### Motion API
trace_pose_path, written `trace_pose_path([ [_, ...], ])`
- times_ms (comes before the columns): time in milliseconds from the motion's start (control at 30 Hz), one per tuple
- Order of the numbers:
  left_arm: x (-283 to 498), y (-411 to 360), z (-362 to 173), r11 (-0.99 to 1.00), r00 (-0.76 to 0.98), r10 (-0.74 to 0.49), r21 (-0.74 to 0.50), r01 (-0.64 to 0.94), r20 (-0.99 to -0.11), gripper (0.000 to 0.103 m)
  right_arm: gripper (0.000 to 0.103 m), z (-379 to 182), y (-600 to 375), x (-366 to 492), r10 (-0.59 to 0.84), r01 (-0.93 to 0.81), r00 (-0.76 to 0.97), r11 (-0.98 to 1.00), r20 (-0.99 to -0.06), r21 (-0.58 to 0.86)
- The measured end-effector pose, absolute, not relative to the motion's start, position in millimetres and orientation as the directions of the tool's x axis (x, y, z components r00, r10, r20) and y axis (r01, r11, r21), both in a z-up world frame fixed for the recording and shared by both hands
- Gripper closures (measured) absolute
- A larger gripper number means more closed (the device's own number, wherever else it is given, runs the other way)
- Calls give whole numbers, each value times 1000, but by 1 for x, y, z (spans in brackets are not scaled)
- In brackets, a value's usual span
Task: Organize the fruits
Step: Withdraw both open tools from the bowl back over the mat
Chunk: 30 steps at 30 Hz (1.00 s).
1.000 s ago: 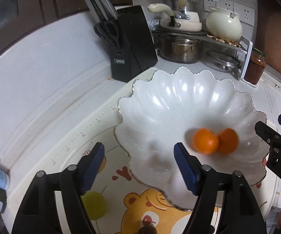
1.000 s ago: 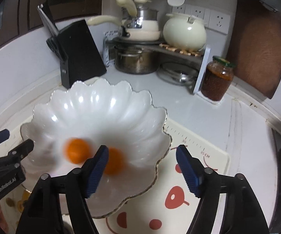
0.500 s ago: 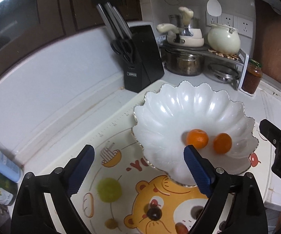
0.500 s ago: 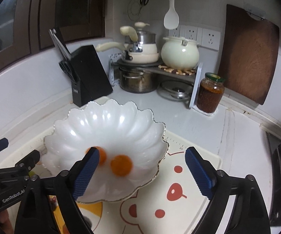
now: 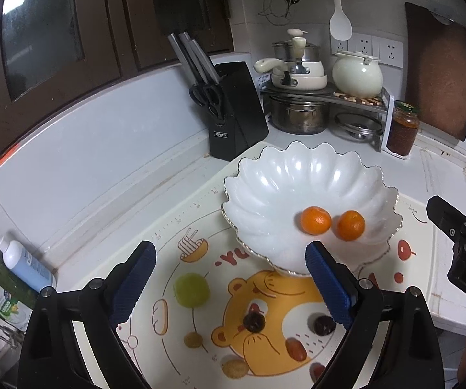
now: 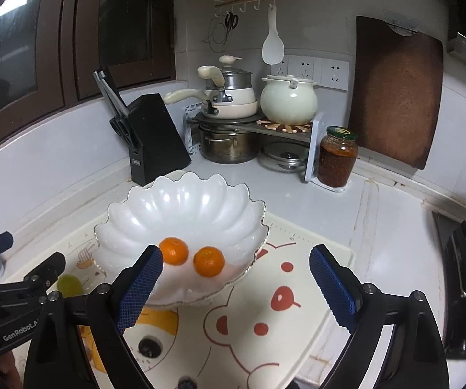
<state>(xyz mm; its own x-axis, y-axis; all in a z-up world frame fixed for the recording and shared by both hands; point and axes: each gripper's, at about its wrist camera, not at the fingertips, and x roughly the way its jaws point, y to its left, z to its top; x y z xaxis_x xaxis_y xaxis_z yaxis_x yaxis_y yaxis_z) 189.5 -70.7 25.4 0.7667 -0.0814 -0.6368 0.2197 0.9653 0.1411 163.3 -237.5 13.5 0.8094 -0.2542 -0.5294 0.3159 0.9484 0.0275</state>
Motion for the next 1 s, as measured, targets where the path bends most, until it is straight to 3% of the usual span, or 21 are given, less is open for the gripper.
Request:
trace_pose_path([
  [700,144,-49,18,966,773,-90,133,220,-628,9,10,1,-216,118,-229,283,822,959,-522,24],
  [1000,137,-36,-3,973,742,-86,103,205,-665,9,10,-17,-205,109,-211,261,820,965,-533,20],
])
